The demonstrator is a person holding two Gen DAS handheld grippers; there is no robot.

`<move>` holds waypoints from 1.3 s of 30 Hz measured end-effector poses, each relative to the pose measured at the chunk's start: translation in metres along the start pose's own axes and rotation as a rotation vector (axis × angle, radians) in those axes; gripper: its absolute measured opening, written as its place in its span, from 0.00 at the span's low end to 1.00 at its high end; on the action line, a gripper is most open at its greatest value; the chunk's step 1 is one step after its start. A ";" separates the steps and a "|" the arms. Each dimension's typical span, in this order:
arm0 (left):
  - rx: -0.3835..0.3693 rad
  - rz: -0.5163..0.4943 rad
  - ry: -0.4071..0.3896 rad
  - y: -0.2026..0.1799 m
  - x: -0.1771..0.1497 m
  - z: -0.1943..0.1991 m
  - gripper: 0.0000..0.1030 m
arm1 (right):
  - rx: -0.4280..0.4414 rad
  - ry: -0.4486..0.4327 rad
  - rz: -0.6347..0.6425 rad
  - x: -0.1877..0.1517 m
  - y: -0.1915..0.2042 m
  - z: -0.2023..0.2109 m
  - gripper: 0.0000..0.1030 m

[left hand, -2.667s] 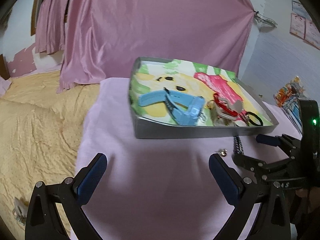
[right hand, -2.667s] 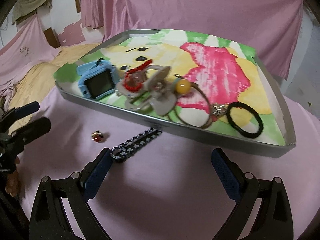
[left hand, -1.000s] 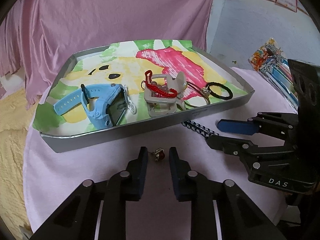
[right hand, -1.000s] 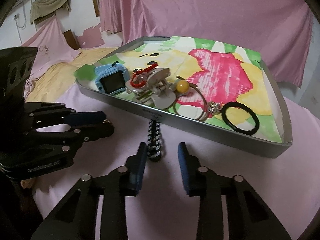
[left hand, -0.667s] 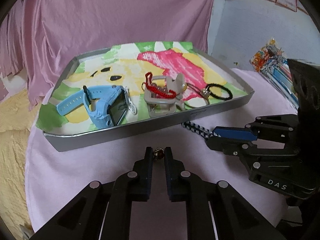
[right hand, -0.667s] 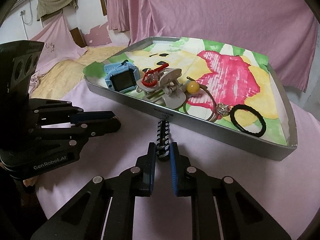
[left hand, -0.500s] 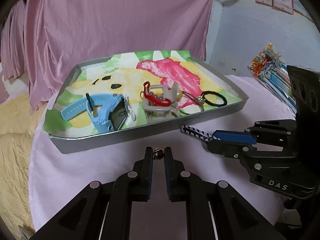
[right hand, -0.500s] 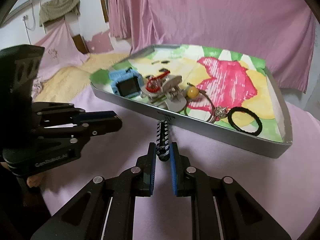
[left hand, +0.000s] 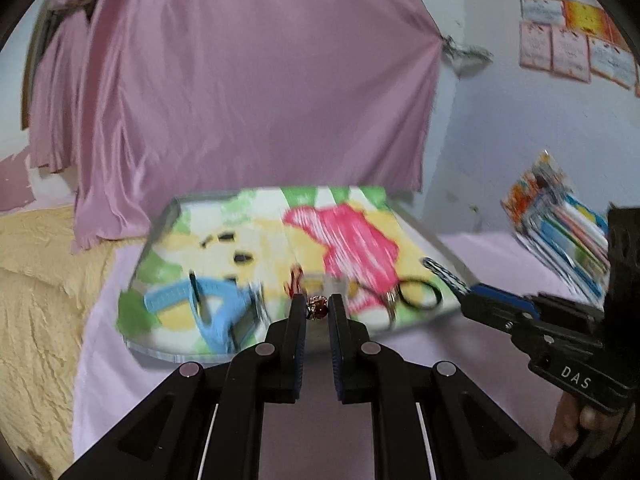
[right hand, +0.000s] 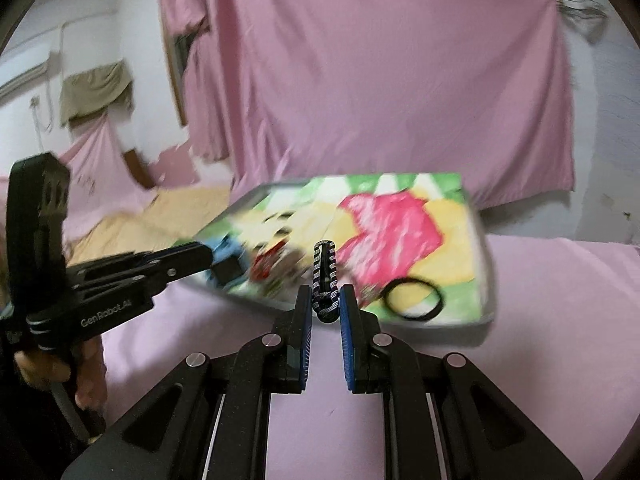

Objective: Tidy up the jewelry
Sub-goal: 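Lower the beaded strip and gold charm into the tray and open both tools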

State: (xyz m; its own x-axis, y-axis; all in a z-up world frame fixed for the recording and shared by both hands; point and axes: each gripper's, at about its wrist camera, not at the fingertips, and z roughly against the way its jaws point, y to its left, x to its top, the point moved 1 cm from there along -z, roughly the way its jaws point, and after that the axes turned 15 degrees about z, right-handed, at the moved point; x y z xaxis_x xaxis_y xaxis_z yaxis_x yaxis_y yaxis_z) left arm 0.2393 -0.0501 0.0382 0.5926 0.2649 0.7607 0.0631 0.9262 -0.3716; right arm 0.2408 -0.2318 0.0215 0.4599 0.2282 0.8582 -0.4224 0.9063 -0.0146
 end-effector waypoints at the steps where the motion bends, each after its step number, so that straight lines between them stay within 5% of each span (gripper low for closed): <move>1: -0.003 0.009 -0.003 -0.001 0.003 -0.003 0.10 | -0.009 -0.001 -0.011 0.001 -0.003 -0.001 0.12; 11: 0.009 0.020 0.045 -0.011 0.026 -0.049 0.10 | -0.073 0.068 -0.077 0.004 -0.039 -0.037 0.12; 28: 0.016 0.080 0.170 0.009 0.024 -0.098 0.11 | 0.000 0.161 -0.036 0.012 -0.025 -0.092 0.12; 39: 0.033 0.071 0.159 0.012 0.021 -0.101 0.12 | 0.015 0.226 -0.041 0.005 -0.025 -0.110 0.12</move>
State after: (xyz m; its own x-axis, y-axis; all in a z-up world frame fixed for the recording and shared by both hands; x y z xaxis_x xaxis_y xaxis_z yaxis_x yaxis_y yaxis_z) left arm 0.3339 -0.0603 -0.0041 0.7143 0.2867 0.6384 -0.0084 0.9157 -0.4018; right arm 0.3393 -0.2140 -0.0302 0.6391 0.2666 0.7214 -0.4108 0.9113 0.0271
